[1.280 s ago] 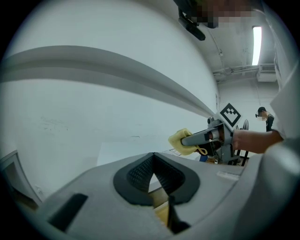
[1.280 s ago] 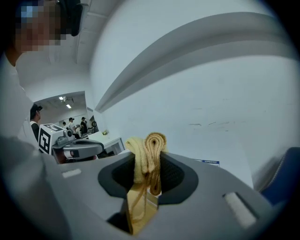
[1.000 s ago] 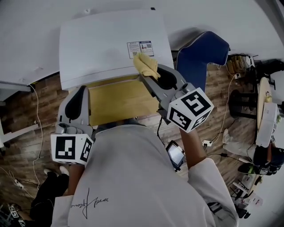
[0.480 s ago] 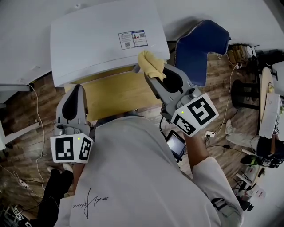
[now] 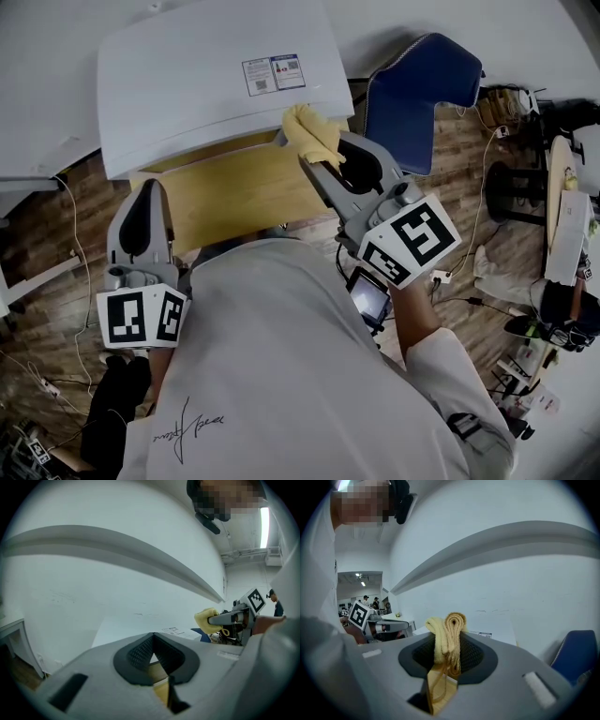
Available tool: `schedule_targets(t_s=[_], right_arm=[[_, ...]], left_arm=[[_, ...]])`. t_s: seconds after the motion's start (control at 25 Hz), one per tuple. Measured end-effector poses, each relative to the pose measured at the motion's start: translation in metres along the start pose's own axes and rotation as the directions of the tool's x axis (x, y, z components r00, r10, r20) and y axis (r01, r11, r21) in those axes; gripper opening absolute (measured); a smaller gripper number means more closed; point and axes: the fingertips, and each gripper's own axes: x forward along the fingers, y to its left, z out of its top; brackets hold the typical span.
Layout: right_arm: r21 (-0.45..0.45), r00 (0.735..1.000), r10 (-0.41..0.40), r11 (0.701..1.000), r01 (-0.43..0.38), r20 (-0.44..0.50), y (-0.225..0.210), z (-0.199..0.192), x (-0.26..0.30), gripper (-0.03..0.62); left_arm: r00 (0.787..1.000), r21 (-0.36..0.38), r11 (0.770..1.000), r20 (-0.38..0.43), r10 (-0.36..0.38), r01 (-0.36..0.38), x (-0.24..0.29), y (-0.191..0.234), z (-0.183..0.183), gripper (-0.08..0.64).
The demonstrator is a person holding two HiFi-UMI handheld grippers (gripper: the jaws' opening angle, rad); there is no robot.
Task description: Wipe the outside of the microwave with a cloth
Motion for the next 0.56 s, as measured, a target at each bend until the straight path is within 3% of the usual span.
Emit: schedule_targets(t_s=[0.4, 0.56], right_arm=[[0.010, 1.000, 0.009, 1.000, -0.009, -0.013, 0.0053, -0.0040, 0.0018, 0.114], [-0.005, 1.000, 0.012, 1.000, -0.012, -0.025, 0.0088, -0.0062, 0.0021, 0.114]], left_arm=[[1.000, -0.006, 1.000, -0.004, -0.001, 0.001, -0.0032, 0.0006, -0.0010, -0.008], [1.000, -0.056, 0.998, -0.014, -0.014, 0.013, -0.0042, 0.0018, -0.0040, -0.008]])
